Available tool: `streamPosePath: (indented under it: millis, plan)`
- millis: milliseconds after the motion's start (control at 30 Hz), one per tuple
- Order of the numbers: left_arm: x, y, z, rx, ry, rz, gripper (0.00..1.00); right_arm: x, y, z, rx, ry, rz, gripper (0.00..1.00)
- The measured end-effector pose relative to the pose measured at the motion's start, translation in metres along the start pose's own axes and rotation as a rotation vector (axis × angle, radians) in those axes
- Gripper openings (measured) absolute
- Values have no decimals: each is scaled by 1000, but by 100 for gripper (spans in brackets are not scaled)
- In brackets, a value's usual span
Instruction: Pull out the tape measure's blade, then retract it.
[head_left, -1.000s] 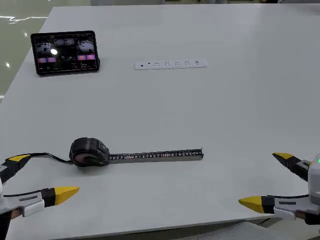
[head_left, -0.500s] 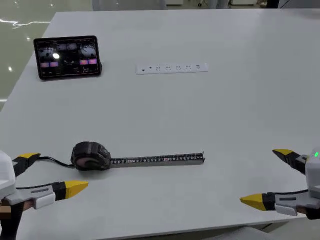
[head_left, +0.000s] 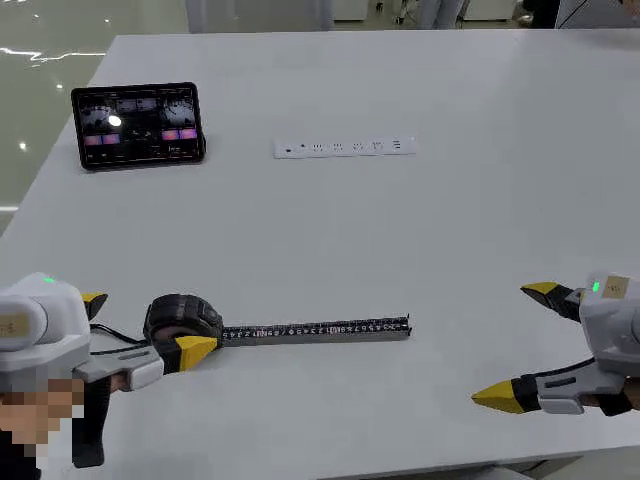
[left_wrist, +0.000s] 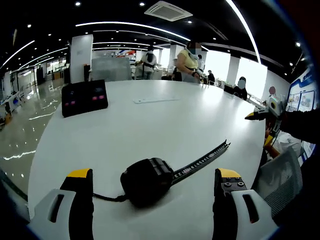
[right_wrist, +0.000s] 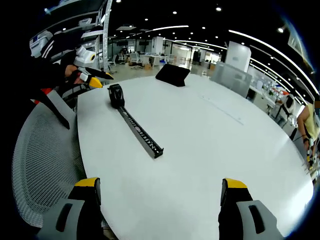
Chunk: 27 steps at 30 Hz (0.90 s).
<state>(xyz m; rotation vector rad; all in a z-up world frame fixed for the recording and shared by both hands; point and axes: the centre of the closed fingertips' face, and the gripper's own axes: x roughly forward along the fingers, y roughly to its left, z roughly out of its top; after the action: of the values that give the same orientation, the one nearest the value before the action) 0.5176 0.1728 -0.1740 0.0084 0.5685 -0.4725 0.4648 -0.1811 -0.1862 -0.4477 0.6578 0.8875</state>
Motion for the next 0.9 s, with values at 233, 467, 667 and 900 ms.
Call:
streamPosePath:
  millis: [233, 467, 667, 900]
  plan:
    - [15, 0, -7, -35, 11, 73, 98, 9, -5, 3, -69, 42, 42, 99]
    - [26, 6, -11, -40, 7, 153, 99, 17, -6, 18, -115, 45, 77, 99]
    - [36, -3, -12, -62, -33, 147, 99, 23, -6, 31, -147, 50, 104, 99]
    - [40, 4, -9, -16, -134, 232, 99, 30, -15, 26, -186, 111, 116, 99]
